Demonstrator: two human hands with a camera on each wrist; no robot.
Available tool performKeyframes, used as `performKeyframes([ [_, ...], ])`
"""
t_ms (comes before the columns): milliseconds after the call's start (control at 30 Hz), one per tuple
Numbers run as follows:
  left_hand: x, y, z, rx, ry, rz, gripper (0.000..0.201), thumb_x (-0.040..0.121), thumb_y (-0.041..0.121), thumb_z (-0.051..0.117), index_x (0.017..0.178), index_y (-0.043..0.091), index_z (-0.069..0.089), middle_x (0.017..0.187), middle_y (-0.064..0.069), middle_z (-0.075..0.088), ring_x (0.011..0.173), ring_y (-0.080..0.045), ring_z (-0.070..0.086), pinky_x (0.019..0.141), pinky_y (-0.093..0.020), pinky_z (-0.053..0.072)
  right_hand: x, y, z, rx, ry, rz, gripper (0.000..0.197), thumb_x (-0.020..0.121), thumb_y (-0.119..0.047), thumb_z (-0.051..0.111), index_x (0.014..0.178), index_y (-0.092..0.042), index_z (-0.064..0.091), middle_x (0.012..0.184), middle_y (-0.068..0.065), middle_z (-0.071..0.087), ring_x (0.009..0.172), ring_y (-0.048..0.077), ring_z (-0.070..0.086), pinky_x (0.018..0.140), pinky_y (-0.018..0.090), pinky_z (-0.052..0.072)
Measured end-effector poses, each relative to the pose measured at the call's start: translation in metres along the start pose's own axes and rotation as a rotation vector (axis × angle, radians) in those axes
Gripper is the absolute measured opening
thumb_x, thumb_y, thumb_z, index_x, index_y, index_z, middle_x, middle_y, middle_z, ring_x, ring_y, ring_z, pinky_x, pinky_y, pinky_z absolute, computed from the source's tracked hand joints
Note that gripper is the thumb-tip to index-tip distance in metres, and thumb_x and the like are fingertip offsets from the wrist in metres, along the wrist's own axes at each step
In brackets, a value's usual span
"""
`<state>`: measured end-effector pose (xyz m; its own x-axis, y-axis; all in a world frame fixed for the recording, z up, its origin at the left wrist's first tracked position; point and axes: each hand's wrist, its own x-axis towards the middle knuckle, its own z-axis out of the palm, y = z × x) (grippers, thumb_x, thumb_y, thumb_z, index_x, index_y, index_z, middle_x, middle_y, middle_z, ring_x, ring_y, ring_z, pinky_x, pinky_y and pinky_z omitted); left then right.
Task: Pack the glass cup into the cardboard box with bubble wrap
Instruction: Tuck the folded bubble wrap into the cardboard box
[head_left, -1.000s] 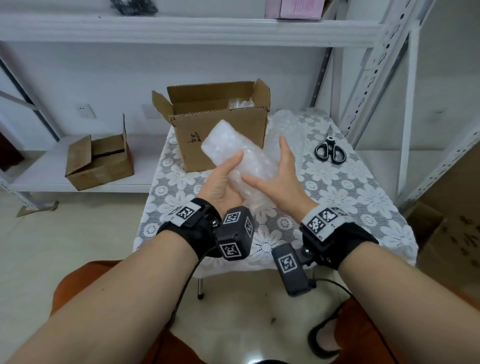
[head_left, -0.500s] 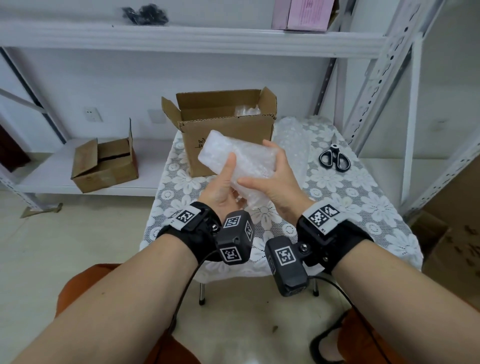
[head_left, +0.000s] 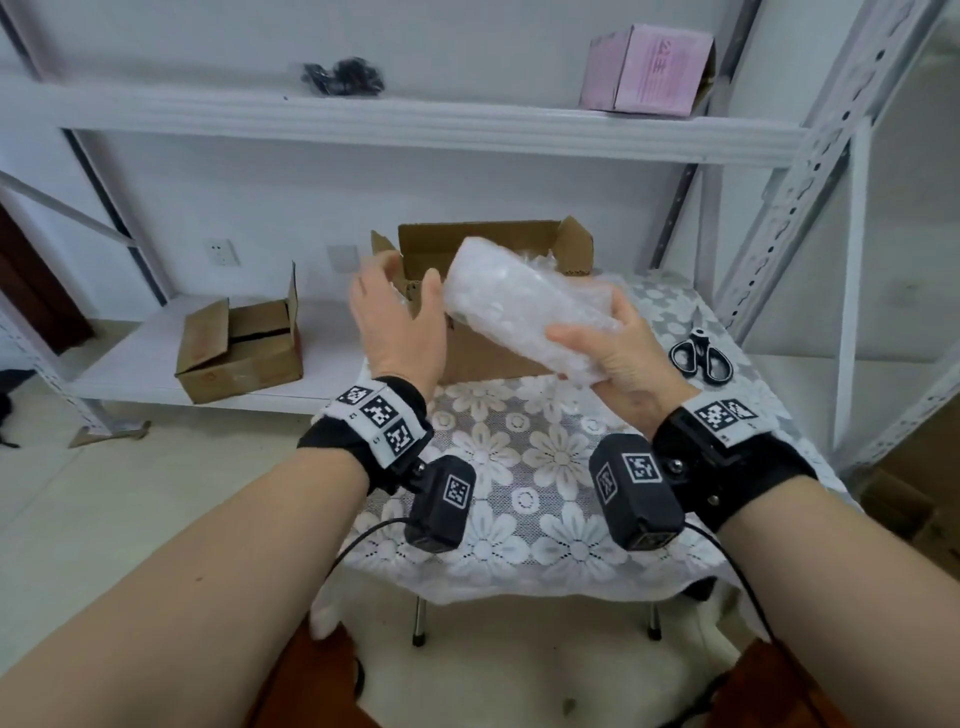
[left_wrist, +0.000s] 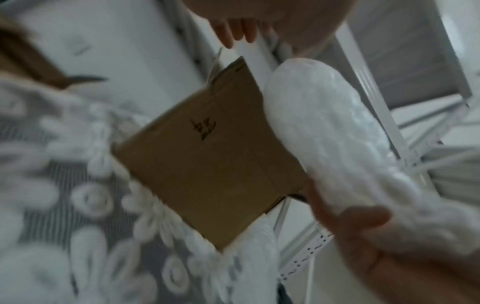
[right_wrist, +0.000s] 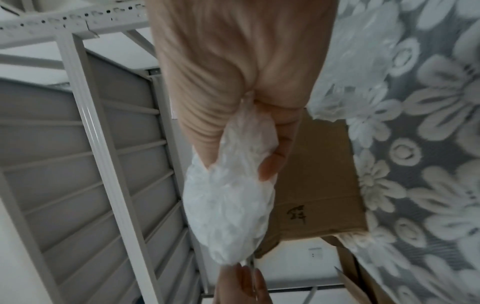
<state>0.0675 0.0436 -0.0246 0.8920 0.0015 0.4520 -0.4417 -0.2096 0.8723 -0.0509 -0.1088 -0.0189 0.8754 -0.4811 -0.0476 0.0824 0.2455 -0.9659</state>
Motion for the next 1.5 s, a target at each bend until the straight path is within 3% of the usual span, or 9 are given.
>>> performKeyframes([
  [233,0.034,-0.006,0.007,0.220,-0.233,0.304,0.021,0.096,0.017,0.049,0.113,0.008,0.057,0.110,-0.006,0.061,0.103,-0.019,0.057,0.099,-0.027,0.041,0.029,-0.035,0.019,-0.028,0.173,-0.257,0.051,0.072,0.005,0.074,0.107,-0.025,0.051,0.114,0.004,0.063,0.100,0.024,0.066,0.070,0.036,0.058],
  [333,0.045,-0.012,0.007,0.472,-0.259,0.372,0.025,0.099,0.026,0.042,0.087,0.011,0.059,0.082,-0.003,0.062,0.082,-0.022,0.058,0.115,-0.032,0.021,0.043,-0.047,0.031,-0.300,0.161,-0.352,0.057,0.072,0.005,0.072,0.114,-0.027,0.051,0.104,-0.008,0.055,0.093,0.012,0.061,0.070,0.031,0.059],
  [467,0.050,-0.023,0.011,0.450,-0.337,0.271,0.043,0.101,0.037,0.035,0.071,0.011,0.052,0.064,0.001,0.056,0.097,-0.033,0.062,0.106,-0.039,0.036,0.064,-0.057,0.041,-0.574,0.058,-0.424,0.060,0.073,0.005,0.072,0.121,-0.024,0.052,0.113,0.002,0.055,0.096,0.018,0.060,0.074,0.033,0.058],
  [567,0.060,-0.027,0.013,0.287,-0.314,0.087,0.056,0.098,0.042,0.040,0.058,0.009,0.061,0.063,0.002,0.068,0.076,-0.019,0.068,0.091,-0.034,0.049,0.080,-0.060,0.045,-0.744,-0.059,-0.378,0.060,0.076,0.004,0.072,0.123,-0.027,0.052,0.120,0.003,0.051,0.090,0.013,0.061,0.068,0.026,0.058],
  [700,0.069,-0.035,0.015,0.245,-0.326,0.001,0.011,0.084,0.020,0.066,0.089,0.011,0.065,0.088,0.001,0.068,0.079,-0.013,0.062,0.083,-0.034,0.054,0.096,-0.058,0.049,-0.829,-0.147,-0.299,0.062,0.074,0.004,0.073,0.121,-0.031,0.055,0.114,-0.006,0.053,0.100,0.017,0.061,0.073,0.032,0.060],
  [900,0.069,-0.053,0.021,0.134,-0.360,-0.003,0.085,0.075,0.015,0.070,0.147,0.012,0.023,0.135,-0.011,0.040,0.126,-0.021,0.038,0.107,-0.029,0.033,0.120,-0.051,0.064,-0.864,-0.183,-0.241,0.062,0.077,0.002,0.071,0.130,-0.023,0.050,0.118,-0.005,0.053,0.101,0.010,0.056,0.064,0.012,0.053],
  [1033,0.072,-0.062,0.021,0.308,-0.423,0.079,0.065,0.083,0.026,0.064,0.140,0.010,0.038,0.136,-0.012,0.042,0.128,-0.026,0.036,0.110,-0.036,0.032,0.140,-0.050,0.075,-1.225,-0.214,-0.273,0.065,0.080,-0.005,0.069,0.137,-0.020,0.043,0.131,-0.002,0.052,0.117,0.017,0.052,0.097,0.034,0.048],
  [1233,0.077,-0.060,0.019,0.610,-0.456,0.254,0.046,0.088,0.038,0.051,0.124,0.010,0.053,0.121,-0.008,0.058,0.118,-0.027,0.046,0.108,-0.041,0.032,0.145,-0.060,0.096,-1.632,-0.262,-0.351,0.058,0.085,0.000,0.056,0.137,-0.021,0.044,0.134,0.002,0.051,0.121,0.024,0.050,0.086,0.026,0.038],
  [1500,0.070,-0.067,0.020,0.396,-0.451,0.183,0.070,0.085,0.027,0.058,0.144,0.003,0.027,0.140,-0.015,0.038,0.130,-0.028,0.036,0.109,-0.043,0.034,0.120,-0.049,0.141,-1.811,-0.502,-0.295,0.033,0.087,-0.011,0.052,0.120,-0.010,0.058,0.119,0.008,0.062,0.107,0.028,0.058,0.085,0.037,0.047],
])
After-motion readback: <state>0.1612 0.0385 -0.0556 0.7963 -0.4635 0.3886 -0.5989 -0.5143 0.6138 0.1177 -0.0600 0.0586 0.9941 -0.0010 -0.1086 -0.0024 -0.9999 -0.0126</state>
